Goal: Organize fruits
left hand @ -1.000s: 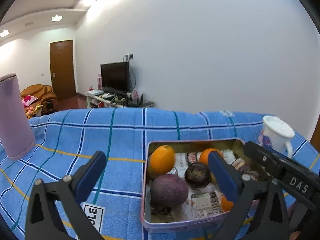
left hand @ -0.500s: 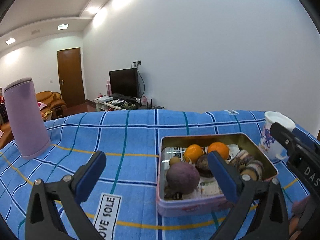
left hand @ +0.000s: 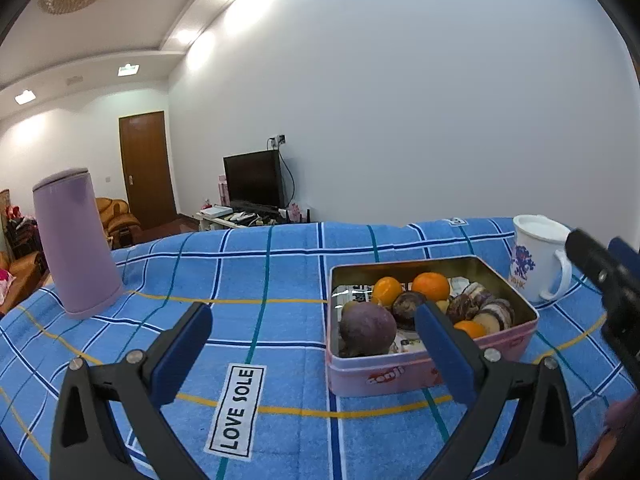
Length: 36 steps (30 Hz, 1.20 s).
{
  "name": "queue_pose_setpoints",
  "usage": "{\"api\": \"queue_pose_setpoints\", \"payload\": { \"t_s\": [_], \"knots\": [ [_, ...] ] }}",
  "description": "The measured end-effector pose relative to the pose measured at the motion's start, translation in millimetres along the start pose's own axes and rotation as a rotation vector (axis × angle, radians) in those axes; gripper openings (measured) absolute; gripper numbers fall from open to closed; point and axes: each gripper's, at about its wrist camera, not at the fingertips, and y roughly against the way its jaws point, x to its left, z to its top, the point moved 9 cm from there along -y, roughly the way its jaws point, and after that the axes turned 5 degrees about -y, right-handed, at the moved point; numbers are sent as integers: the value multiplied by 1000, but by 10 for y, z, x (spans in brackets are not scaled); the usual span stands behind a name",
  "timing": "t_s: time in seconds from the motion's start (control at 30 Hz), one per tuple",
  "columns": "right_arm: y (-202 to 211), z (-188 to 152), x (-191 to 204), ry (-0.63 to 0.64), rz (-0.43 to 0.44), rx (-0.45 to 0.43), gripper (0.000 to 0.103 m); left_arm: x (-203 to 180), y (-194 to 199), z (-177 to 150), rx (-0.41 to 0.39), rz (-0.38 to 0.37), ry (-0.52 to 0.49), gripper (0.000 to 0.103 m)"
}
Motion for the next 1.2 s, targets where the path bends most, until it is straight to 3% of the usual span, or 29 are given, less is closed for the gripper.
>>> {"api": "queue_pose_setpoints", "payload": {
  "t_s": [1.2],
  "knots": [
    [-20, -19, 13, 13, -15, 19, 72, 4, 0, 3, -6, 7, -10, 103]
  ]
}}
